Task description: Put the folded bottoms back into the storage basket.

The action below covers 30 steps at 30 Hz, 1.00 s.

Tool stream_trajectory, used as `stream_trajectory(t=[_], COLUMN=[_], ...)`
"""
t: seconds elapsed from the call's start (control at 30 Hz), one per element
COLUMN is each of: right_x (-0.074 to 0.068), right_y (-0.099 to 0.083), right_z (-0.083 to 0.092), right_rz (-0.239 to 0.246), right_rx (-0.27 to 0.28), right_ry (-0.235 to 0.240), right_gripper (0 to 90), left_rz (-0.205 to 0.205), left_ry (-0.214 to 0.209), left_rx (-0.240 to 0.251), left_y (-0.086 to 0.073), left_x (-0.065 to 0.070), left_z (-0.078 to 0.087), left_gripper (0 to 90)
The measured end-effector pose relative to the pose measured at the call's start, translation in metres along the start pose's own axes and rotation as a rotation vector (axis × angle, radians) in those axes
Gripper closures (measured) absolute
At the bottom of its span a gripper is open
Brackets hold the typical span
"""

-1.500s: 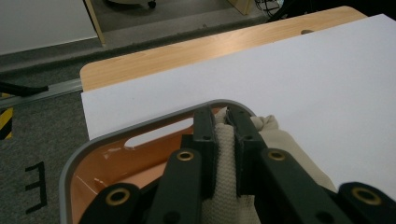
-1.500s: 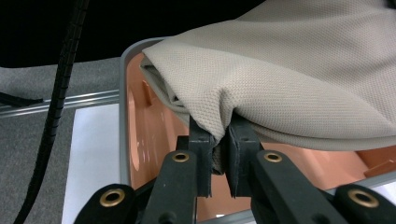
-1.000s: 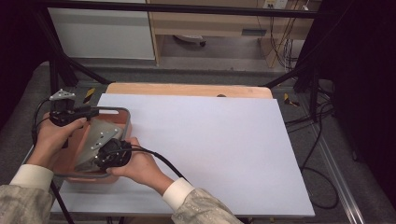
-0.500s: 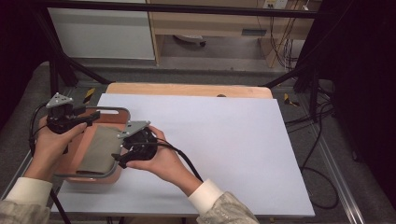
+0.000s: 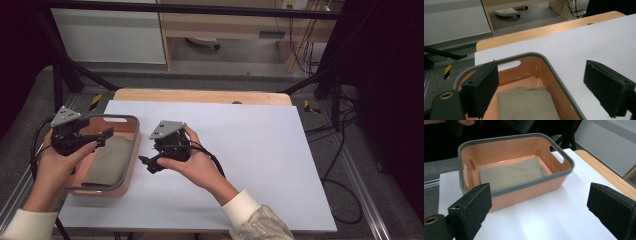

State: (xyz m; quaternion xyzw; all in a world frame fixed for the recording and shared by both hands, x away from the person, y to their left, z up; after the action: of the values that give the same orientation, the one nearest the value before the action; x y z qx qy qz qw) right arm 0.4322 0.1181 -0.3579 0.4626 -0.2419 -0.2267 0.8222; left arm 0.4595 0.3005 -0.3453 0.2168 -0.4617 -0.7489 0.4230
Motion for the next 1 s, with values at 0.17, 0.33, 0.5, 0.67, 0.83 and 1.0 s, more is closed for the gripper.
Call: stream_trajectory(t=[0.17,0.33,0.5,0.67,0.83,1.0], right_x=[0.008,0.015,0.021,0.029,0.033,0.038], right_y=[-0.002,-0.002,-0.004,-0.004,-0.006,-0.010], right_z=[0.006,0.012,0.017,0.019,0.020,0.019], right_rz=[-0.040,-0.046,-0.047,-0.048,-0.048,-0.059], right_rx=[-0.015,-0.005,-0.009,0.004,0.013,0.007], right_ry=[0.011,0.012,0.014,-0.001,-0.005,-0.013], right_gripper=[5.8,6.6,6.5,9.2,8.8,7.2], left_rz=[-0.003,-0.048,-0.015,0.017,0.016,0.016], left_ry=[-0.026,-0.059,-0.071,-0.074,-0.083,-0.097], left_rx=[0.044,0.005,0.017,0.027,0.018,0.027], left_y=[-0.003,-0.016,-0.027,-0.041,-0.049,-0.051], left_x=[0.022,0.042,0.047,0.050,0.054,0.059], left_z=[0.004,-0.001,-0.004,-0.008,-0.012,-0.011], left_gripper=[11.8,9.6,9.0,8.9,8.9,8.8])
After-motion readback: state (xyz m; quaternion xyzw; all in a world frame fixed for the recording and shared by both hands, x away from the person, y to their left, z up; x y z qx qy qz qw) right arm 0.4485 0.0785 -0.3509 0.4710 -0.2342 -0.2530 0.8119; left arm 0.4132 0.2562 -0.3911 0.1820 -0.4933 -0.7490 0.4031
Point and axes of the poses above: each handheld gripper's, and its own axes: z roughly backward along the jaws, y roughly out of its top, x roughly to its right, the point moved 9 cm from there along -z, roughly forward along the jaws, and after that the axes turned 12 degrees about -y, right-handed, at the moved point
